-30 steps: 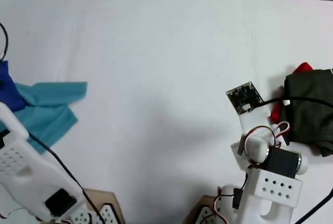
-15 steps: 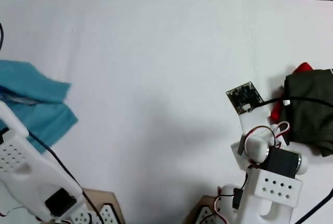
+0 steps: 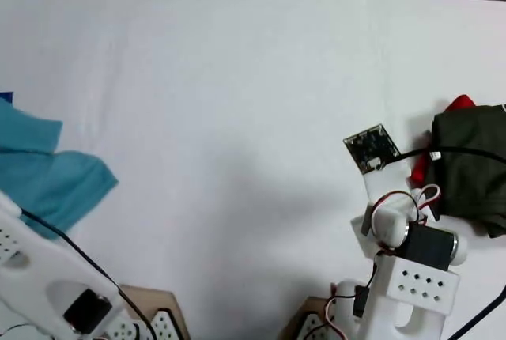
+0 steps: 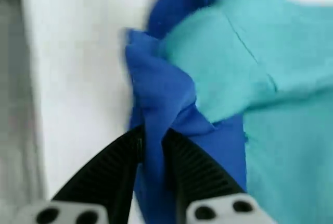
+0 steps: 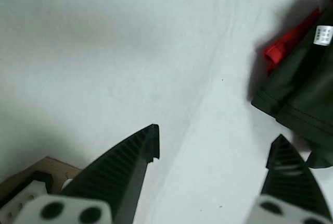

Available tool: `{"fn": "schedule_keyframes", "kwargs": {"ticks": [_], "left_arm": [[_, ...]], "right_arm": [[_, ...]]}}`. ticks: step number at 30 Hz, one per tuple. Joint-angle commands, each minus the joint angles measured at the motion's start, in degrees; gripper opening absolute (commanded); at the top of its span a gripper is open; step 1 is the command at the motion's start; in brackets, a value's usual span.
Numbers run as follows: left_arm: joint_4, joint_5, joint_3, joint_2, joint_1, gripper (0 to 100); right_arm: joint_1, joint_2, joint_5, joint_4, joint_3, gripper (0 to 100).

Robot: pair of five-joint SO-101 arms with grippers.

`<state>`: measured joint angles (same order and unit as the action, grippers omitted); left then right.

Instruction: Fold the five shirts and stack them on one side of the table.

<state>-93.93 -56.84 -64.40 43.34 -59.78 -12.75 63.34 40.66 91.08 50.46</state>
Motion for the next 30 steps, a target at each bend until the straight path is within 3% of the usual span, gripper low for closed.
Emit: {"fn": "schedule_keyframes", "kwargs": {"ticks": [1, 7, 11, 20, 25, 29, 30], "left_arm": [[-5.71, -3.25, -0.22, 0.97, -1.32, 3], [-8.35, 0.26, -9.8, -3.78, -1.23, 13], [-8.26, -0.09, -6.2, -7.91, -0.09, 21], [-0.88, -0.09, 9.27, -7.82, 1.14, 20], [0.62, -0.09, 10.07, -8.18, 0.97, 18], [-0.53, 0.35, 6.2, -8.53, 0.79, 1], [-1.67, 0.35, 4.35, -8.53, 0.79, 2]], "right_arm": [[-0.04, 0.4, 0.26, -0.31, -0.35, 33.7], [0.04, 0.4, 0.26, -0.31, -0.35, 33.7], [0.04, 0.4, 0.26, -0.31, -0.35, 33.7], [0.04, 0.4, 0.26, -0.31, -0.35, 33.7], [0.04, 0.4, 0.26, -0.31, -0.35, 33.7], [0.04, 0.4, 0.26, -0.31, -0.35, 33.7], [0.04, 0.4, 0.26, -0.31, -0.35, 33.7]]}}
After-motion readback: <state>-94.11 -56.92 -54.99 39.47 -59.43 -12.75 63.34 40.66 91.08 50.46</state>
